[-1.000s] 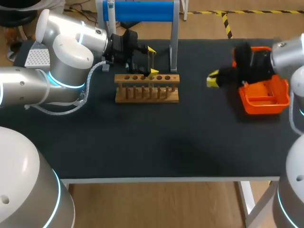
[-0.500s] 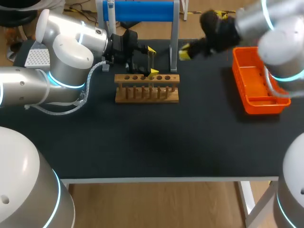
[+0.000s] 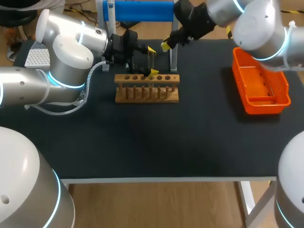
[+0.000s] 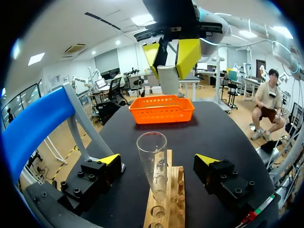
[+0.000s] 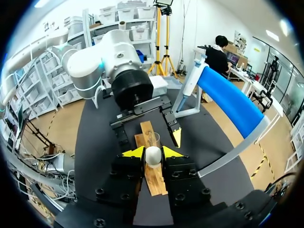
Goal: Invert the test tube, pick up the pipette, mount the tip to pipette, aspirate from beaker and dispense into the tube, eject the tip, return the pipette, and cap with the stopper.
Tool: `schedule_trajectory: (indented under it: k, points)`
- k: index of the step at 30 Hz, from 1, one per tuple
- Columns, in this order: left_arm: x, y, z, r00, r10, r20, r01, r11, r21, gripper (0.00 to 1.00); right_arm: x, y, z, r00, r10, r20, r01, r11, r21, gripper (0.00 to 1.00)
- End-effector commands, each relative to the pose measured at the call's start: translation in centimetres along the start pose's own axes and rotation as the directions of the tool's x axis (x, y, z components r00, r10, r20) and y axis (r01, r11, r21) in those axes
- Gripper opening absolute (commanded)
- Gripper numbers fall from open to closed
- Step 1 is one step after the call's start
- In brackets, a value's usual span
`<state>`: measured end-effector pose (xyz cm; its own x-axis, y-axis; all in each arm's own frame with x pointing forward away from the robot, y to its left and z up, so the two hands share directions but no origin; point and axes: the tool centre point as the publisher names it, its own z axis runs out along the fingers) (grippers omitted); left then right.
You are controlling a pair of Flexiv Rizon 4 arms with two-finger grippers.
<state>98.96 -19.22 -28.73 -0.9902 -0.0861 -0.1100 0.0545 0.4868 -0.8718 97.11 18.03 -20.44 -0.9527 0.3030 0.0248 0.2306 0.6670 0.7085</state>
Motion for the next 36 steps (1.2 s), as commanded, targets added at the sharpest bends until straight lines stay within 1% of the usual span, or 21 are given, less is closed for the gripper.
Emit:
schedule_trajectory:
  k: [1,8,13,22,36]
  points:
    - [0.1,0.1,0.1,1.000,0.002,0.003,-0.002,1.000,0.004,1.00,0.0,0.1,-0.3,1.000,0.001,-0.003,-0.001,1.000,0.012,0.00]
    - [0.1,0.1,0.1,1.000,0.002,0.003,-0.002,1.000,0.004,1.00,0.0,0.3,-0.2,1.000,0.002,-0.003,-0.002,1.000,0.009,0.00]
    - [0.1,0.1,0.1,1.000,0.002,0.003,-0.002,1.000,0.004,1.00,0.0,1.4,1.0,1.000,-0.003,-0.004,0.003,1.000,-0.007,0.00]
    - [0.1,0.1,0.1,1.000,0.002,0.003,-0.002,1.000,0.004,1.00,0.0,2.5,2.6,1.000,-0.009,-0.005,0.009,1.000,-0.013,0.00]
    - [0.1,0.1,0.1,1.000,0.002,0.003,-0.002,1.000,0.004,1.00,0.2,2.6,3.7,1.000,0.002,-0.005,-0.002,1.000,-0.017,0.00]
